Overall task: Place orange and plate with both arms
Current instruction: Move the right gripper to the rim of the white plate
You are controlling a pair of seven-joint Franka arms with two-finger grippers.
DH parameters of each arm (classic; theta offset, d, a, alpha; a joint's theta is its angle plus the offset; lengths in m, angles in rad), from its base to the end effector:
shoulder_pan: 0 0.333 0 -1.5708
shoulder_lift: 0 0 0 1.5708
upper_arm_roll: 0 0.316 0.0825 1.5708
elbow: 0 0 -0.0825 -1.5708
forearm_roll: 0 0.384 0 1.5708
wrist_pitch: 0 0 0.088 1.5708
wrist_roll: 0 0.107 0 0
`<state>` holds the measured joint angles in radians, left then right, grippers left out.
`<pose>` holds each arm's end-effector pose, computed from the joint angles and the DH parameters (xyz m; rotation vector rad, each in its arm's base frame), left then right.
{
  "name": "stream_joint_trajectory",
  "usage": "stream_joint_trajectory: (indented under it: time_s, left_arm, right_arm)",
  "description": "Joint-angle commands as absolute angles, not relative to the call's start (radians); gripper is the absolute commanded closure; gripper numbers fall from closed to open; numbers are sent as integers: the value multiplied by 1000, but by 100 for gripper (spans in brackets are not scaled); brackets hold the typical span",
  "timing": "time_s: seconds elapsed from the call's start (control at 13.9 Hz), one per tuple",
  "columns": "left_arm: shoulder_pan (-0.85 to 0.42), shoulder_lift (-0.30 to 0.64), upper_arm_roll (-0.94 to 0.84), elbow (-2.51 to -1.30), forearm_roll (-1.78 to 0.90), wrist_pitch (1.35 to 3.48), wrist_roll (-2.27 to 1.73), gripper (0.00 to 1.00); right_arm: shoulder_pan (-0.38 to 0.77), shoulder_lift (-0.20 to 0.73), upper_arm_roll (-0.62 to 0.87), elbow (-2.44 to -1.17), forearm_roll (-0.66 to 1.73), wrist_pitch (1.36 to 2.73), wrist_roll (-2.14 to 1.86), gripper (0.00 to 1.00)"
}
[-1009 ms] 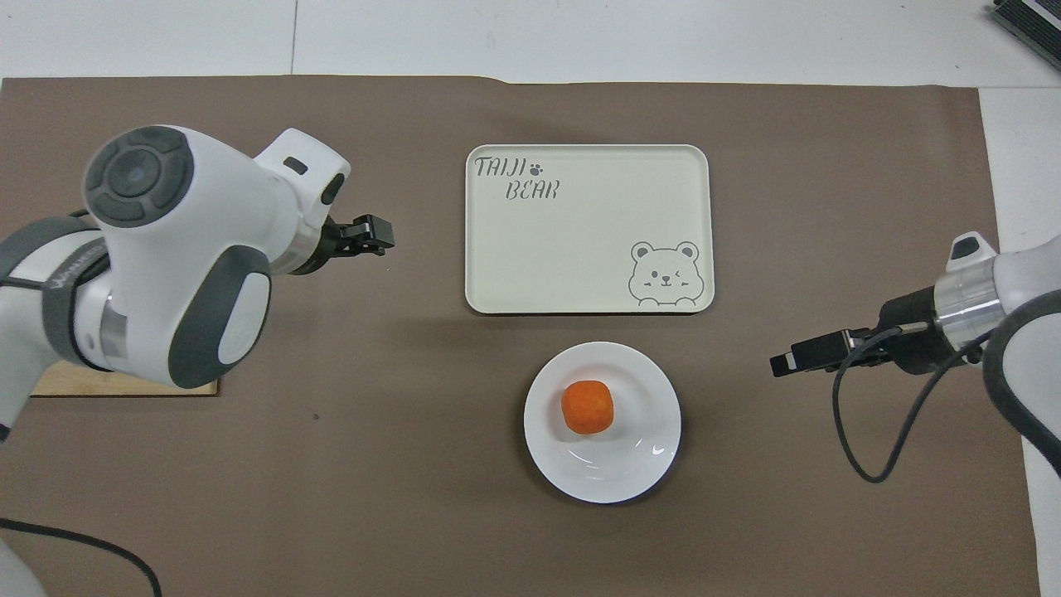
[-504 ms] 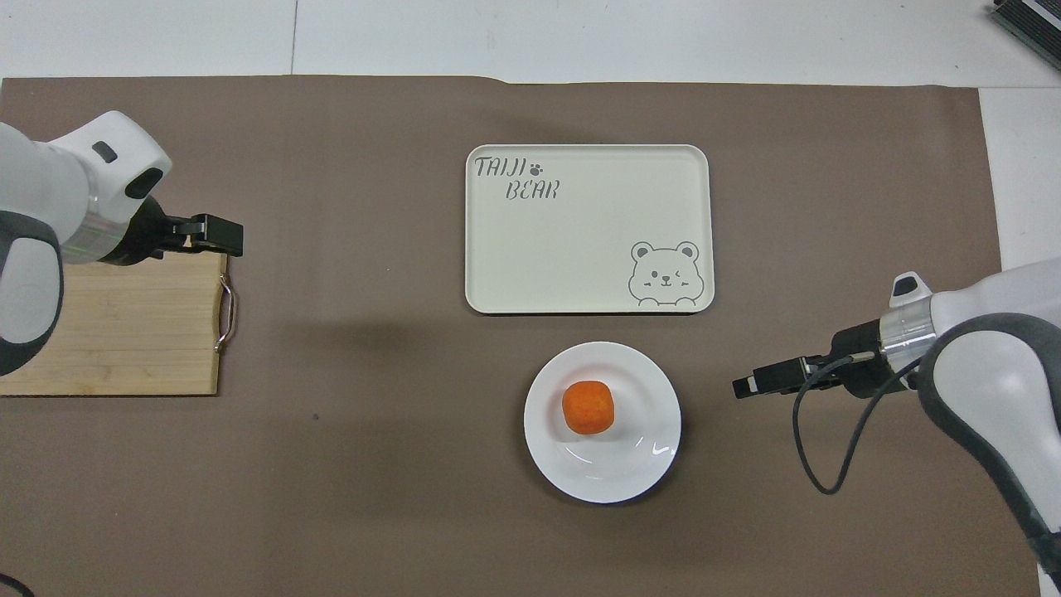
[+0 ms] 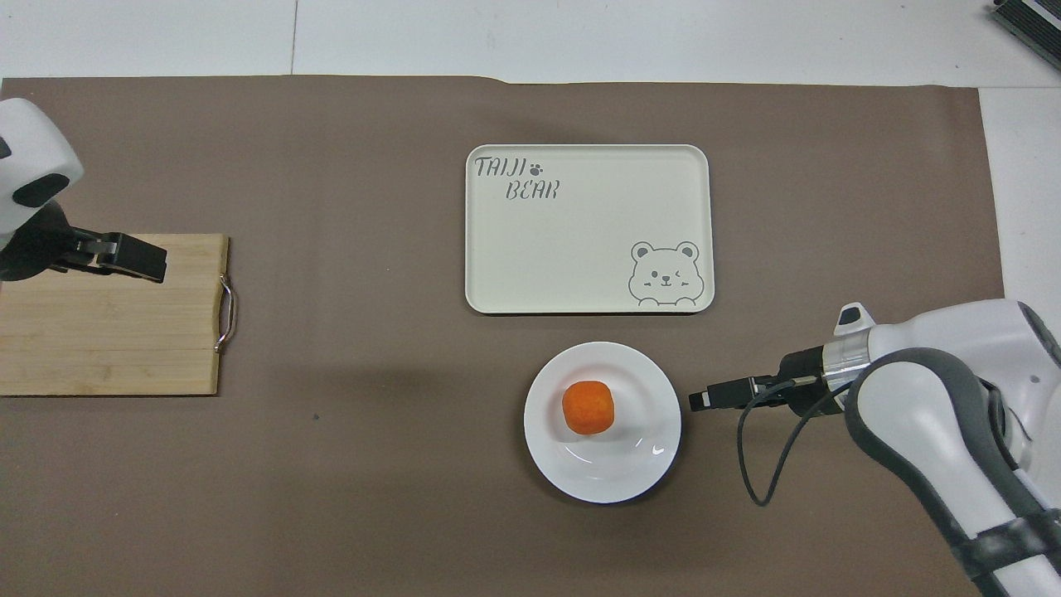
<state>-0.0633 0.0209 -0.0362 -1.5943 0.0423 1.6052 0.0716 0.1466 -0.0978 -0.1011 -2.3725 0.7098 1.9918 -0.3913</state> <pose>0.5610 -0.0514 0.6048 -3.0883 0.2674 0.0146 0.4593 0.0612 0.3541 -2.4870 -0.0545 0.2108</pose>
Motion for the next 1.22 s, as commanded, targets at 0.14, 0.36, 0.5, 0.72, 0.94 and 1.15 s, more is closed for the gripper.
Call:
stream_joint_trajectory:
  time_s: [0.14,0.36,0.5,0.72,0.94,1.15]
  left_arm:
    - [-29,31,-32,-1569,5,1571,97,0]
    - [-26,31,-32,-1569,5,1569,97,0]
    - [-26,31,-32,-1569,5,1569,97,0]
    - [-26,31,-32,-1569,5,1569,97,0]
    - [-26,31,-32,-1569,5,1569,97,0]
    - [-26,31,-32,-1569,6,1569,97,0]
  right_arm:
    - [189,-100,-101,-2486,848,2121,-448,0]
    - [229,-65,-101,-2514,949,2180,-492,0]
    - [229,-45,-101,-2519,979,2189,-526,0]
    - [229,-38,-101,-2530,985,2198,-535,0]
    - [262,-32,-101,-2537,1051,2223,-535,0]
    - [287,-29,-101,-2540,1078,2244,-535,0]
